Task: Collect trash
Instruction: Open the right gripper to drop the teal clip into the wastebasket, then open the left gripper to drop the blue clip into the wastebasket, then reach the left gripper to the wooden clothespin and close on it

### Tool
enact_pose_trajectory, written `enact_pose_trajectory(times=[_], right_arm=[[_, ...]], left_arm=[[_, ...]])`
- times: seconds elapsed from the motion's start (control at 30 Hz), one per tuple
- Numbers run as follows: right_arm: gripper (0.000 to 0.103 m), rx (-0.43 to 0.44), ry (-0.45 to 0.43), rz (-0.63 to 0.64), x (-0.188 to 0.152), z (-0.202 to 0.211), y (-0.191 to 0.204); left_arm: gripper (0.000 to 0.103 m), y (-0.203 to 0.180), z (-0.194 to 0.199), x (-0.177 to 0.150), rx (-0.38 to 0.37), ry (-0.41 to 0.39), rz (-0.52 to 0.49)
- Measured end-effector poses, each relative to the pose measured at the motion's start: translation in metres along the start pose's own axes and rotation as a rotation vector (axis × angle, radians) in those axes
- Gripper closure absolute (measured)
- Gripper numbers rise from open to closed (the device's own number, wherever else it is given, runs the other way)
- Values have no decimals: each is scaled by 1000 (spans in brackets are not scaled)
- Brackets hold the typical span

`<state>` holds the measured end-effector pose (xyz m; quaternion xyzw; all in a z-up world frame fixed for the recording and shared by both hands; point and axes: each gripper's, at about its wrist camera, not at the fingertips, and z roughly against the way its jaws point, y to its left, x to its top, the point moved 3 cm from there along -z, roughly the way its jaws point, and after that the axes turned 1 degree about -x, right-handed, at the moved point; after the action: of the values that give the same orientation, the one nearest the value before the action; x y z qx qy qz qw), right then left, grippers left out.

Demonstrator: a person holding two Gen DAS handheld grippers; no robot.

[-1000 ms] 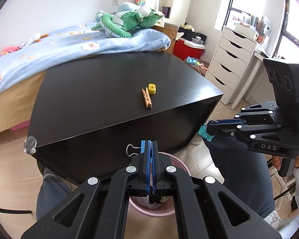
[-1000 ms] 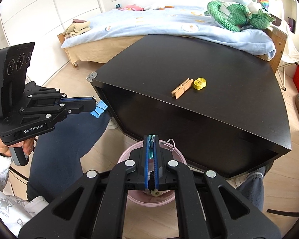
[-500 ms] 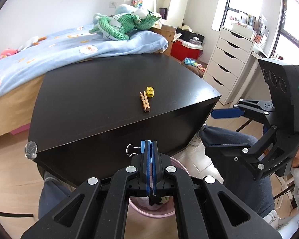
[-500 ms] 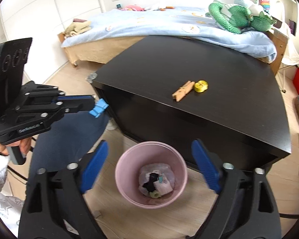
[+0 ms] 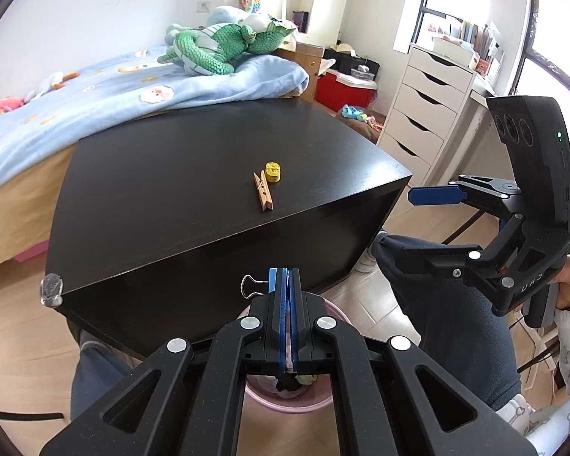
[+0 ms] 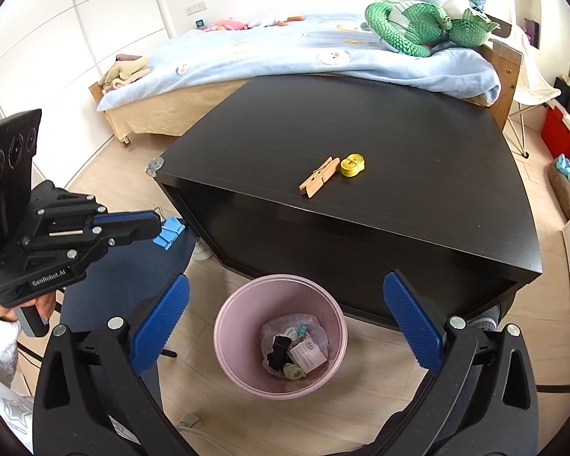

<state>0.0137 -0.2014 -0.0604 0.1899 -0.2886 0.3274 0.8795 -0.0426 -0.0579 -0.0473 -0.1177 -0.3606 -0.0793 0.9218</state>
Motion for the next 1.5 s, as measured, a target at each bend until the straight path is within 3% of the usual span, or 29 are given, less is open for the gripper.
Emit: enact_pose_trajectory(times=[0.97, 1.07, 1.13, 1.17, 1.23, 1.5], right_arm=[[3, -41, -30, -40, -4, 14, -16], [3, -41, -30, -42, -4, 14, -17], [3, -42, -29, -43, -5, 15, -18], [3, -42, -29, -44, -5, 15, -19], [3, -43, -29, -45, -6, 15, -19], [3, -45, -25, -52, -6, 13, -21]], left_arm=[[101, -21, -19, -3, -59, 56, -46], [86, -20, -23, -3, -67, 73, -40], [44, -18, -25, -4, -69, 74, -27], [37, -17, -24, -5, -72, 70, -20], [12, -15, -23, -5, -64, 56, -9], [8, -7, -20, -4, -11, 43, 26]])
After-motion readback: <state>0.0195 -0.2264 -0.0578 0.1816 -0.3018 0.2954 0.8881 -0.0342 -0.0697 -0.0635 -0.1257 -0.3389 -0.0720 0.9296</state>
